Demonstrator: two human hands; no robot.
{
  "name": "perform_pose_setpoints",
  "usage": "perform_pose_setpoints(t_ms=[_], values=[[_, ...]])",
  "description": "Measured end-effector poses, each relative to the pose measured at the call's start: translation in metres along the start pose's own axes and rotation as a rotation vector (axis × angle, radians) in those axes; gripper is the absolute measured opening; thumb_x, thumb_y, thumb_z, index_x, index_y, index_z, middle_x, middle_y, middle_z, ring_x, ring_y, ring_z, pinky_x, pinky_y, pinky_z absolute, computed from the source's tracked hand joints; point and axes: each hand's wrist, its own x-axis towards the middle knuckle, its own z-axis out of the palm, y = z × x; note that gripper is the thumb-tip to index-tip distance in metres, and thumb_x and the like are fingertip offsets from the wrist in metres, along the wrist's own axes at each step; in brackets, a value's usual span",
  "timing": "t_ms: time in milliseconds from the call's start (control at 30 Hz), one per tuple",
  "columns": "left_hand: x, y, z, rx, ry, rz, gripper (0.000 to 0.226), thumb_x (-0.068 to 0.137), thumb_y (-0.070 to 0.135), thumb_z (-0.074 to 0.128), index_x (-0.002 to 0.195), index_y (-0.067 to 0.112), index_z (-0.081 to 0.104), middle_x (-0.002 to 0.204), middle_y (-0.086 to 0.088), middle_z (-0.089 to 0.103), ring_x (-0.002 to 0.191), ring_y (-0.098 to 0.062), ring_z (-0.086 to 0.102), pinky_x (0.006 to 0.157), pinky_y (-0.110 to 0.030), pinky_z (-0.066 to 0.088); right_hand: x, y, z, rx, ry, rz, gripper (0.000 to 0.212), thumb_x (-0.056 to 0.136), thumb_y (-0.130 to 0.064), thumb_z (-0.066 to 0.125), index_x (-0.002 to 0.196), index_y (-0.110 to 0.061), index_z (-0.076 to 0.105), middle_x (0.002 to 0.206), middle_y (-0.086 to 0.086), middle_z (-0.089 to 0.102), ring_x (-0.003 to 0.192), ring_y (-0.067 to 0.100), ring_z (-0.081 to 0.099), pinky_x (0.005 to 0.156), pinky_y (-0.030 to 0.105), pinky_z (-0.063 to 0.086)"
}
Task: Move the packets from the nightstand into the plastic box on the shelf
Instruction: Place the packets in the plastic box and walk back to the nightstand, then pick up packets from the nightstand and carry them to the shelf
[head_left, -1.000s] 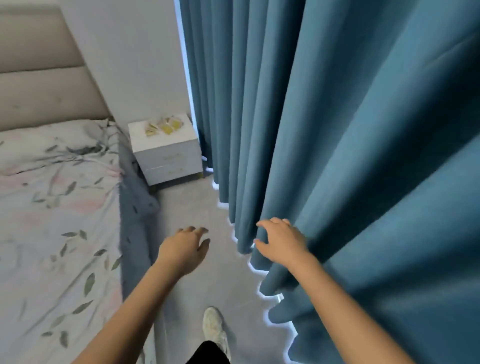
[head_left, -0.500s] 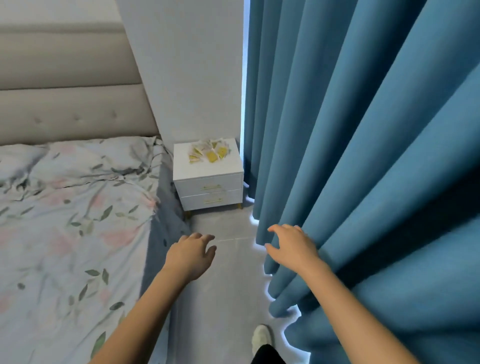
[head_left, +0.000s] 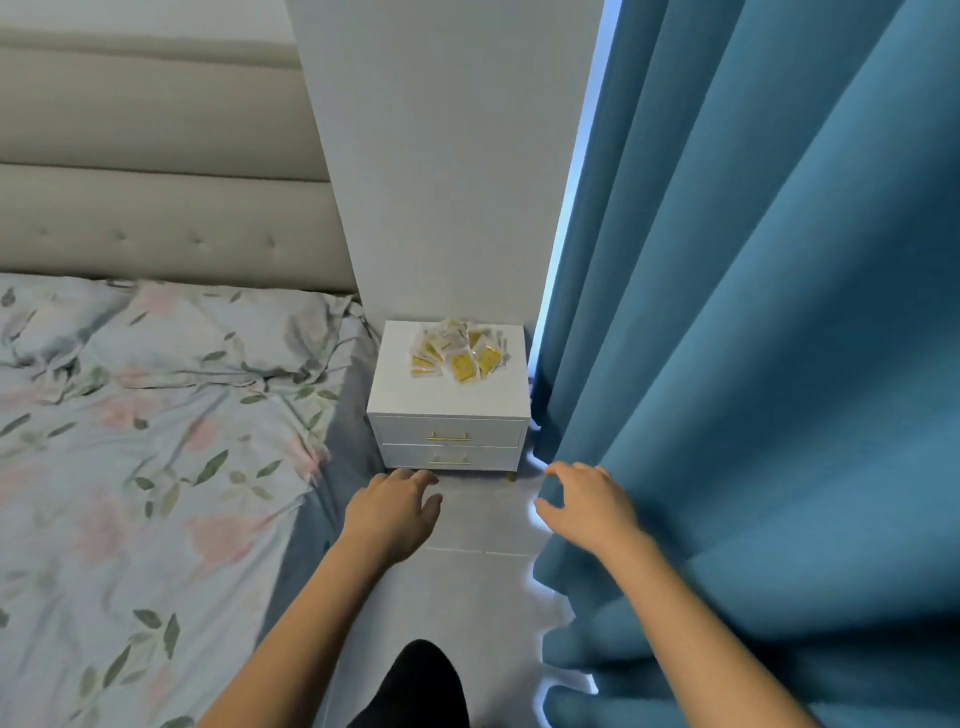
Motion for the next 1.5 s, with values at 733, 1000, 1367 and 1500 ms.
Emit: perform_pose_setpoints(t_ms=[733,1000,1367,1500], values=[[0.403,-0.085,-0.053,-0.039,-0.092,0.024,0.043,0.1,0.043,0.036,0.138,0.028,0.047,0.137,0.002,0.055,0.123,-0.025,0.05,0.093,-0.037,0.042,0.41,-0.055,-0.03,0.155,-0.074,0.072,0.042,0.09,-0.036,0.054,0.13,-0.026,0.054,0.124,-0.002,0.064,0.114,0.023,0.057,0.091,0.036,0.05],[0.492,-0.103,0.014,-0.304,-0.15,-0.058,0.038,0.101,0.032,0.04,0.135,0.021,0.052,0.134,-0.003,0.057,0.12,-0.026,0.052,0.095,-0.037,0.043,0.524,-0.03,0.041,0.297,-0.228,0.148,0.039,0.088,-0.03,0.061,0.127,-0.028,0.055,0.124,-0.002,0.063,0.11,0.021,0.059,0.084,0.029,0.046],[0.58,-0.152,0.121,-0.74,-0.061,-0.295,0.026,0.098,0.019,0.05,0.121,0.021,0.064,0.115,0.007,0.065,0.091,-0.004,0.06,0.078,-0.013,0.042,0.646,-0.024,0.18,0.421,-0.093,0.127,0.047,0.088,-0.024,0.07,0.13,-0.016,0.051,0.125,0.006,0.062,0.108,0.025,0.062,0.087,0.039,0.054],[0.594,-0.149,0.145,-0.959,-0.112,-0.446,0.021,0.098,0.02,0.05,0.111,0.027,0.064,0.108,0.009,0.068,0.097,-0.009,0.064,0.082,-0.021,0.049,0.668,-0.034,0.216,0.371,-0.073,0.117,0.067,0.083,-0.026,0.075,0.139,-0.015,0.04,0.141,0.007,0.048,0.13,0.025,0.045,0.098,0.038,0.048]])
